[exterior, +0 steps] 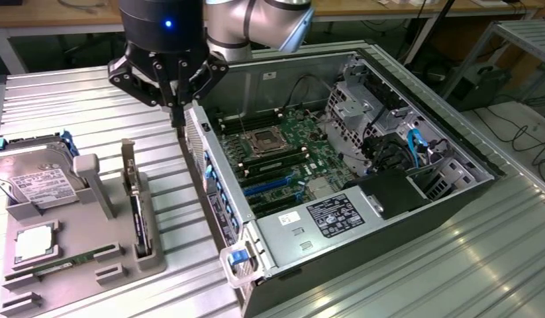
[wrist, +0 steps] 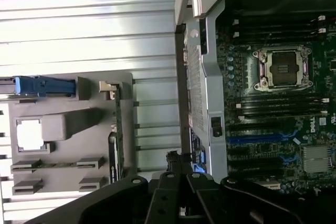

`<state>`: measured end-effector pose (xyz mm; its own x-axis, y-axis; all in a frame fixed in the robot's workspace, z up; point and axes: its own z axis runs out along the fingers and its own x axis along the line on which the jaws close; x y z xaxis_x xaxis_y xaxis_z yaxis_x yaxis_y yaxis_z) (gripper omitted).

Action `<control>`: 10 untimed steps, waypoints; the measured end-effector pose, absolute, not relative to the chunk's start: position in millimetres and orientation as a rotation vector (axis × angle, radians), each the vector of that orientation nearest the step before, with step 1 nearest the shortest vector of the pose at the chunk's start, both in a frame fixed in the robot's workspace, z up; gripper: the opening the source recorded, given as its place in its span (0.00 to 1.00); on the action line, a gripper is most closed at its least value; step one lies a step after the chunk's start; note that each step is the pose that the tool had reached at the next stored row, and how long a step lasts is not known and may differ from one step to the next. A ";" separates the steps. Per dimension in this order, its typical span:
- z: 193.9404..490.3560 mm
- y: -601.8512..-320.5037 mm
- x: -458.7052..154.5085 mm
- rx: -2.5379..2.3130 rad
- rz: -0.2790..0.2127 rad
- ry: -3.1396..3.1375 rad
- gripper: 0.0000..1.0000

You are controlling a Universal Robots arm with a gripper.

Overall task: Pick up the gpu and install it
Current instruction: 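Reach for the gpu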

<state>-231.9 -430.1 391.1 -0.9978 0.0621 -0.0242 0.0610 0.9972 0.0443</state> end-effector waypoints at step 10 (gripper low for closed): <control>390.9 -437.8 -251.4 0.090 0.068 3.114 0.11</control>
<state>-251.4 -437.8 390.9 -0.9980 0.0581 -0.0243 0.0570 0.9974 0.0443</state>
